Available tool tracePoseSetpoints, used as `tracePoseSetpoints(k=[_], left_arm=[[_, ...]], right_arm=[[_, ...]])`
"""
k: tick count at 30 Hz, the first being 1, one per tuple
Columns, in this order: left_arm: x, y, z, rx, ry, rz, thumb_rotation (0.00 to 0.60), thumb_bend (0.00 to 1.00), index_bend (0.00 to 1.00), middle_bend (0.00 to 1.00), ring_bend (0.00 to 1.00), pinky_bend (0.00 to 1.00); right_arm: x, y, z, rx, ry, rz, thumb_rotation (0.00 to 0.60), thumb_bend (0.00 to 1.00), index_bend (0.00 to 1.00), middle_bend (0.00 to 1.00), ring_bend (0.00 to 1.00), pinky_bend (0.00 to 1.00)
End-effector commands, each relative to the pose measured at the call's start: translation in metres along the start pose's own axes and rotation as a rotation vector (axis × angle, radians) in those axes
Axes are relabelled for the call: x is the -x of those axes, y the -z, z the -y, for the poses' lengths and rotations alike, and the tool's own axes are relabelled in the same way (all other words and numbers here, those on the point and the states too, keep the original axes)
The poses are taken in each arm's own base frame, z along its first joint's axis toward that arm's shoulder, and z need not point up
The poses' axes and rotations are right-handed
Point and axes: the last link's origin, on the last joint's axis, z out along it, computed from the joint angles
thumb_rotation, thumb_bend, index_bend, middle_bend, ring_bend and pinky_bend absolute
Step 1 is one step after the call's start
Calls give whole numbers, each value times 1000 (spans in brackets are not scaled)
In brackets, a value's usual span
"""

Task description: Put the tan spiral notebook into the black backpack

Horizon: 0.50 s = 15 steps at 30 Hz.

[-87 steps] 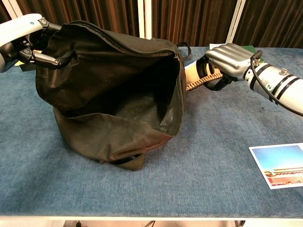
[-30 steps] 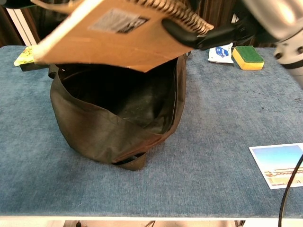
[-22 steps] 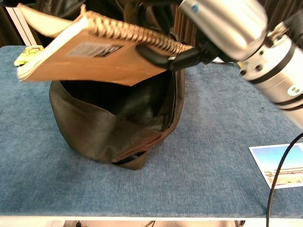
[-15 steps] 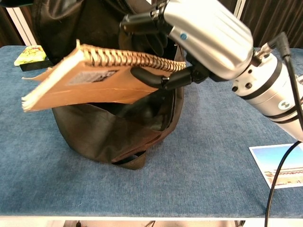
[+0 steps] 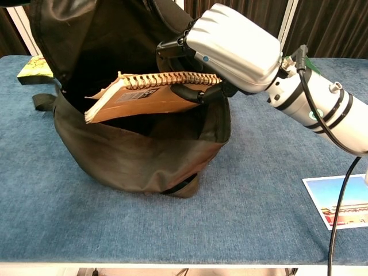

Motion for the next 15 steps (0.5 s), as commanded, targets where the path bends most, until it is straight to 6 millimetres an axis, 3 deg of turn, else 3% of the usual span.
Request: tracePoseSetpoints(k=[1,15], left_arm=[[-1,3,3,-9,7,10,600,544,586,572,545,432],[-8,2,1,-13,186,25,600,554,586,567,538,436]], right_arm=[[-2,-7,-2,0,18,-32,600,701,905,770,671,690],[7,-38,2,-79,76,-24,600,697,916,775,671,680]])
